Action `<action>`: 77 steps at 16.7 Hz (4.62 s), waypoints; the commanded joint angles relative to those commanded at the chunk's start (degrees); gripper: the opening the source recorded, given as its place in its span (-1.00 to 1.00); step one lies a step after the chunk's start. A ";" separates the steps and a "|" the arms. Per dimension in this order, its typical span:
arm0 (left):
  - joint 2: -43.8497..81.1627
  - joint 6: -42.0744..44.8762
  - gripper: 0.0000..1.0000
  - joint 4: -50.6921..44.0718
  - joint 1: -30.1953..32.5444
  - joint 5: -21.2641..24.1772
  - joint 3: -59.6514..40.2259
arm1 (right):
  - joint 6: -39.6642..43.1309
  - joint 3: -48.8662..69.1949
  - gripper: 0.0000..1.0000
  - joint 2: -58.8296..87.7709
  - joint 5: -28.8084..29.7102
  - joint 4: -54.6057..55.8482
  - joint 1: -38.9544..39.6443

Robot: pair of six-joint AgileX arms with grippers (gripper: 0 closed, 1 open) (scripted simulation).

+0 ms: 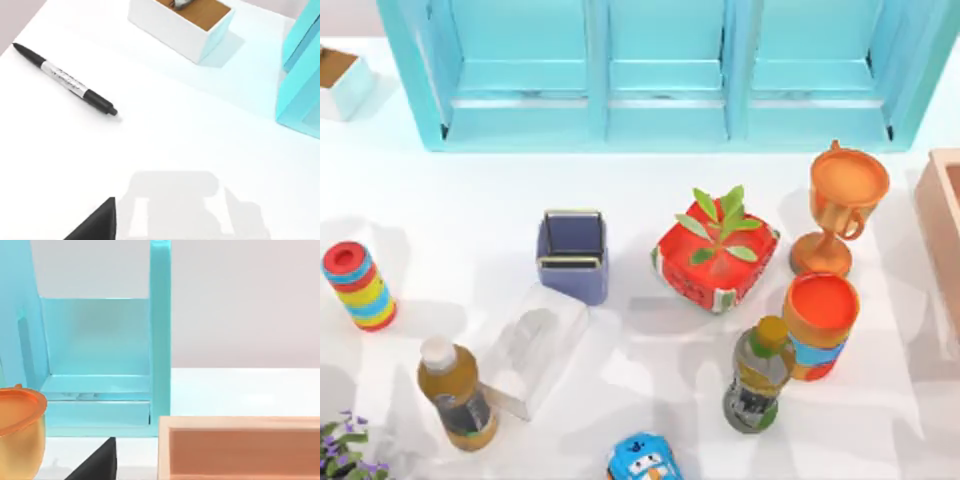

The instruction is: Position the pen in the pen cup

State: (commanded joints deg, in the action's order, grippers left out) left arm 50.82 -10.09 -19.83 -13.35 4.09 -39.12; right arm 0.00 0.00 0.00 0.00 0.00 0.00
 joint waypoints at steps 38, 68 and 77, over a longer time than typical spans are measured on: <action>93.97 -35.77 1.00 -17.16 -14.22 19.13 -71.38 | 0.00 0.00 1.00 0.00 0.00 0.00 0.00; 86.39 -32.67 -1.00 -21.68 -16.91 19.08 -68.31 | 0.00 0.00 1.00 0.00 0.00 0.00 0.00; 58.28 -23.24 -1.00 -37.17 -26.37 21.50 -53.55 | 0.00 0.00 1.00 0.00 0.00 0.00 0.00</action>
State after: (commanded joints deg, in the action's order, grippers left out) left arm 109.10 -33.33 -57.01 -39.71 25.59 -92.67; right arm 0.00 0.00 0.00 0.00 0.00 0.00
